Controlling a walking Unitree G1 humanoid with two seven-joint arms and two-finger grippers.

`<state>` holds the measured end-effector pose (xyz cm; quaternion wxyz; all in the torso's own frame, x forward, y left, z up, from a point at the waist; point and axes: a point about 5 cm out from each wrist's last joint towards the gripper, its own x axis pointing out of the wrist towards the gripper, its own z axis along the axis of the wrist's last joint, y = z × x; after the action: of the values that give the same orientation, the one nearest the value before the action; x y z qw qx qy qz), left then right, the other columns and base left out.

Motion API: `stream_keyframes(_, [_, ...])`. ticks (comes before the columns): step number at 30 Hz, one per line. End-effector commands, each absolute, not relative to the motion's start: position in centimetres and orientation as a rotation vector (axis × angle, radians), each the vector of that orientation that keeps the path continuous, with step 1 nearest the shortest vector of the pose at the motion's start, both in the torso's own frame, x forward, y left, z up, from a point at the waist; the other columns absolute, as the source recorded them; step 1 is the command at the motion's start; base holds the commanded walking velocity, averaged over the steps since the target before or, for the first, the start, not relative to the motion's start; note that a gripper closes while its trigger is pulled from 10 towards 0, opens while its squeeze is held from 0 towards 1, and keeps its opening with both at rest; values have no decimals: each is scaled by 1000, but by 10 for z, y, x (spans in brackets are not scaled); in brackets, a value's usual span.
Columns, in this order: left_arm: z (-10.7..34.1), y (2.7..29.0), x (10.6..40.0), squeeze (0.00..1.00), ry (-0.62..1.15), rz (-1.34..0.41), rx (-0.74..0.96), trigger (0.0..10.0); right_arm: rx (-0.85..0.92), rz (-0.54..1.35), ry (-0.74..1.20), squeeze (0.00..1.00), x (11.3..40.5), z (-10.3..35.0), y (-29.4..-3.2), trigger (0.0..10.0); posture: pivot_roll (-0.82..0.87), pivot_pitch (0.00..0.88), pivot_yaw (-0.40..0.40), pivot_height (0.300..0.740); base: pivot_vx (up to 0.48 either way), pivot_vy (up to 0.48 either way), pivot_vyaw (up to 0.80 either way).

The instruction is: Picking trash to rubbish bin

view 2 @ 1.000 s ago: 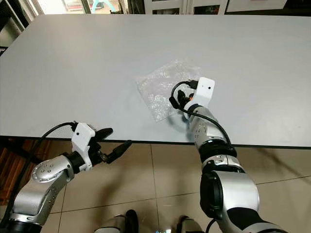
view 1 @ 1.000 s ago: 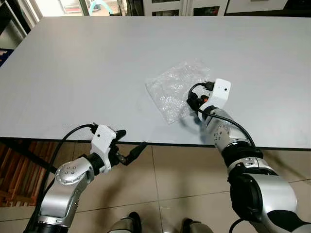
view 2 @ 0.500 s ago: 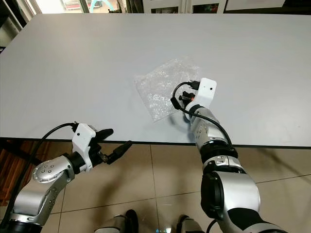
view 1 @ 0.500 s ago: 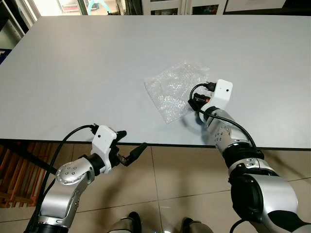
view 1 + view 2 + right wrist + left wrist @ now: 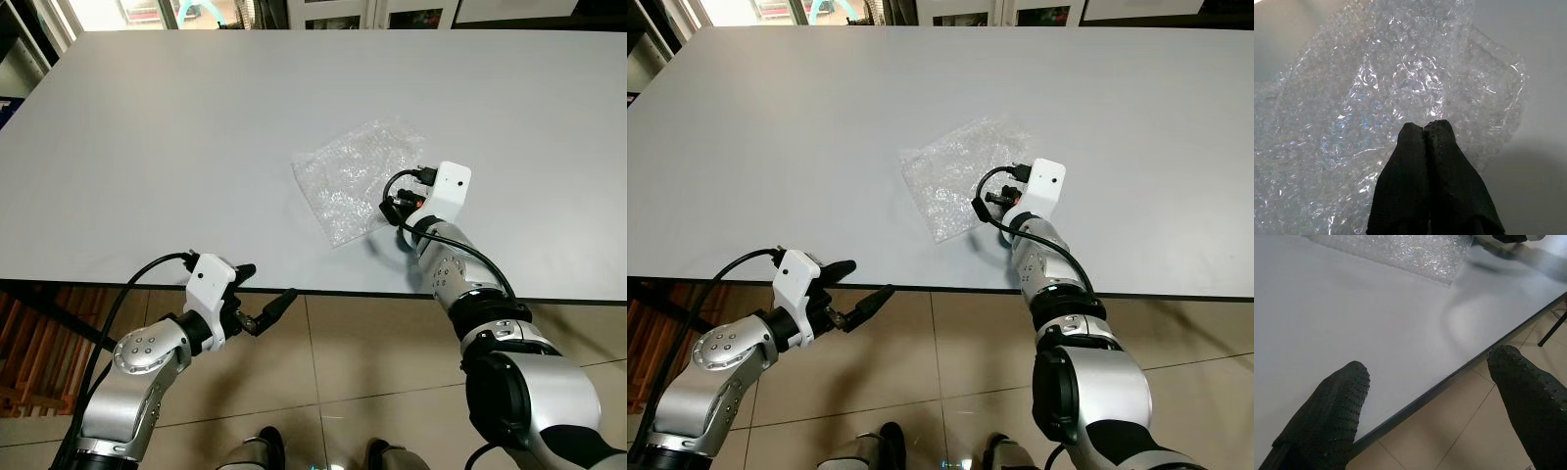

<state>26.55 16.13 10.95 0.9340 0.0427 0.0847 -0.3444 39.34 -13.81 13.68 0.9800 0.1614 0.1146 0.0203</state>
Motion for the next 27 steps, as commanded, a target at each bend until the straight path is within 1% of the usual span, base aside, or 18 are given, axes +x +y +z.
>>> stream_keyframes(1, [108, 159, 262, 0, 185, -715, 86, 10000, 333, 12, 401, 0, 376, 94, -137, 0, 11, 226, 65, 740, 0, 0, 0])
stream_keyframes(5, [108, 159, 262, 0, 186, -716, 86, 10000, 316, -2, 362, 0, 378, 99, -139, 0, 11, 226, 65, 740, 0, 0, 0])
stream_keyframes(8, [107, 159, 262, 0, 188, -714, 88, 10000, 291, -31, 254, 0, 384, 115, -145, 0, 11, 226, 63, 740, 0, 0, 0])
stream_keyframes(9, [107, 159, 262, 0, 187, -713, 89, 10000, 262, -42, 188, 0, 386, 125, -148, 0, 11, 226, 63, 740, 0, 0, 0])
stream_keyframes(13, [107, 159, 262, 0, 186, -712, 89, 10000, 217, -55, 124, 0, 388, 134, -152, 0, 10, 221, 63, 740, 0, 0, 0])
stream_keyframes(17, [108, 158, 263, 0, 180, -710, 88, 10000, 133, -66, 16, 0, 385, 145, -156, 0, 10, 221, 63, 740, 0, 0, 0])
stream_keyframes(22, [109, 159, 264, 0, 176, -708, 89, 10000, 84, -69, -58, 0, 381, 151, -159, 0, 10, 221, 63, 740, 0, 0, 0])
stream_keyframes(25, [109, 159, 265, 0, 173, -708, 90, 10000, 33, -76, -144, 0, 376, 160, -161, 0, 8, 211, 68, 740, 0, 0, 0])
stream_keyframes(26, [109, 159, 265, 0, 173, -708, 90, 10000, 33, -76, -144, 0, 376, 160, -161, 0, 8, 211, 68, 740, 0, 0, 0])
stream_keyframes(27, [109, 158, 266, 0, 171, -711, 91, 10000, 11, -84, -192, 0, 373, 167, -162, 0, 4, 206, 74, 740, 0, 0, 0])
